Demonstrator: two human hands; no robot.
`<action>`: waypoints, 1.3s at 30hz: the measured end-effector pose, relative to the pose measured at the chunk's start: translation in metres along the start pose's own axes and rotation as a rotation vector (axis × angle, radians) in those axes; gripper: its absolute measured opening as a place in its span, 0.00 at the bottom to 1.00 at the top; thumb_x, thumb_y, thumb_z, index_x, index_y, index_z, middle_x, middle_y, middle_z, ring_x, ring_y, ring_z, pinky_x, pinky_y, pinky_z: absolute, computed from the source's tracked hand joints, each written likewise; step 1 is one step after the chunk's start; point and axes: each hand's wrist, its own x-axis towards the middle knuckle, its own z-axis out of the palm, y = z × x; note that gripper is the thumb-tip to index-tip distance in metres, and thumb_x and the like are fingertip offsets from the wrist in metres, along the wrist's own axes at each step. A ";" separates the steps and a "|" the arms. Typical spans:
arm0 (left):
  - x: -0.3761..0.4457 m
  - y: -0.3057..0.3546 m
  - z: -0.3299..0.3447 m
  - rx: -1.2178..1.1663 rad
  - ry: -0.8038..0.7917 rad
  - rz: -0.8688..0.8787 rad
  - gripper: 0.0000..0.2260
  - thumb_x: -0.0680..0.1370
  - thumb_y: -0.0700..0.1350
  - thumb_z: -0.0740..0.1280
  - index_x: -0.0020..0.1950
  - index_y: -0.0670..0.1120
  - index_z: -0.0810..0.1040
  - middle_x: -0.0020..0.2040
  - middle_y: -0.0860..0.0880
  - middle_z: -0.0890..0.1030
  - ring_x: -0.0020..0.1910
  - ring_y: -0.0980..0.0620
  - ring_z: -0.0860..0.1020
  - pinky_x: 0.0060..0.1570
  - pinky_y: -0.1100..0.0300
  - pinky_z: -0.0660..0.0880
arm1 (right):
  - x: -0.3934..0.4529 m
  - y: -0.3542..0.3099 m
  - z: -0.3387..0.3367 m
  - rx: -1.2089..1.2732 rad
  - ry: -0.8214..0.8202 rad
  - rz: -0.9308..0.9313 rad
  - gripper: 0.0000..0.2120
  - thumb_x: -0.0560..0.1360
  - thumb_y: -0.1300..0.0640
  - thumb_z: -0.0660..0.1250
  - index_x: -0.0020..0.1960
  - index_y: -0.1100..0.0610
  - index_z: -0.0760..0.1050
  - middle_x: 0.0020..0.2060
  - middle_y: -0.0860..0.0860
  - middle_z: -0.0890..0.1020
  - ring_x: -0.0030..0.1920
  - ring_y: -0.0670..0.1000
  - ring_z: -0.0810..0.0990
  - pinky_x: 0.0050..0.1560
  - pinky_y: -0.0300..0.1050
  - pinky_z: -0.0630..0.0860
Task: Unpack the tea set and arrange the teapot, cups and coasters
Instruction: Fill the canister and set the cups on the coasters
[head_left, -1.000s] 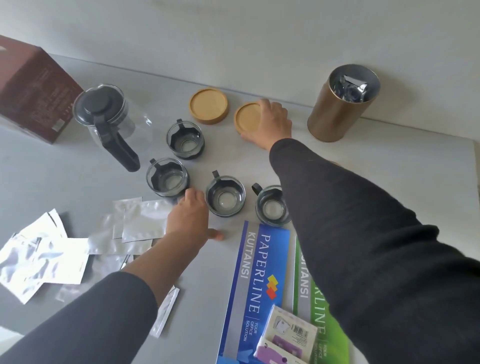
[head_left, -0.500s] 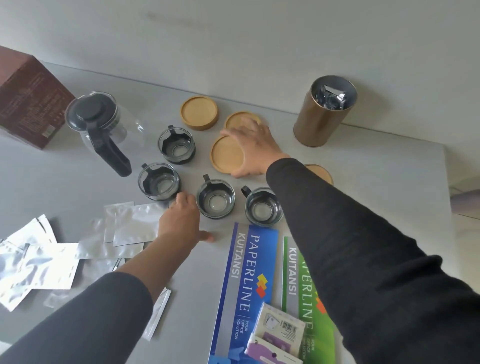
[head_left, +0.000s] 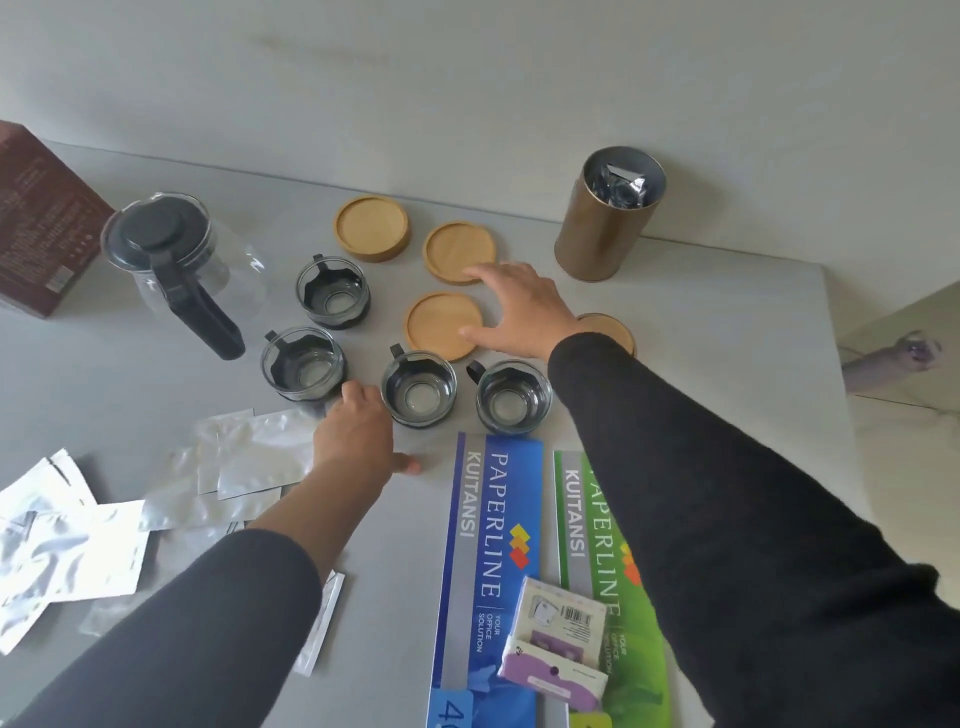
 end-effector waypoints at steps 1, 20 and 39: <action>0.000 0.000 0.000 0.000 0.000 0.003 0.41 0.66 0.61 0.74 0.68 0.39 0.62 0.63 0.45 0.66 0.61 0.47 0.72 0.53 0.57 0.73 | -0.012 0.000 0.001 0.065 0.071 0.040 0.33 0.70 0.42 0.69 0.71 0.49 0.63 0.68 0.50 0.71 0.70 0.53 0.65 0.67 0.53 0.63; -0.005 -0.004 0.002 -0.003 0.011 0.017 0.40 0.66 0.61 0.74 0.67 0.39 0.63 0.63 0.44 0.66 0.61 0.46 0.73 0.50 0.56 0.73 | -0.083 -0.004 0.030 0.192 0.326 0.163 0.52 0.57 0.36 0.77 0.72 0.58 0.61 0.60 0.56 0.73 0.61 0.54 0.71 0.63 0.47 0.69; 0.000 0.001 0.003 -0.028 -0.005 -0.017 0.38 0.67 0.60 0.73 0.66 0.41 0.62 0.62 0.47 0.64 0.59 0.48 0.73 0.52 0.58 0.72 | 0.091 -0.007 0.007 0.298 0.220 0.198 0.48 0.60 0.46 0.80 0.70 0.59 0.59 0.66 0.56 0.66 0.67 0.55 0.66 0.64 0.47 0.68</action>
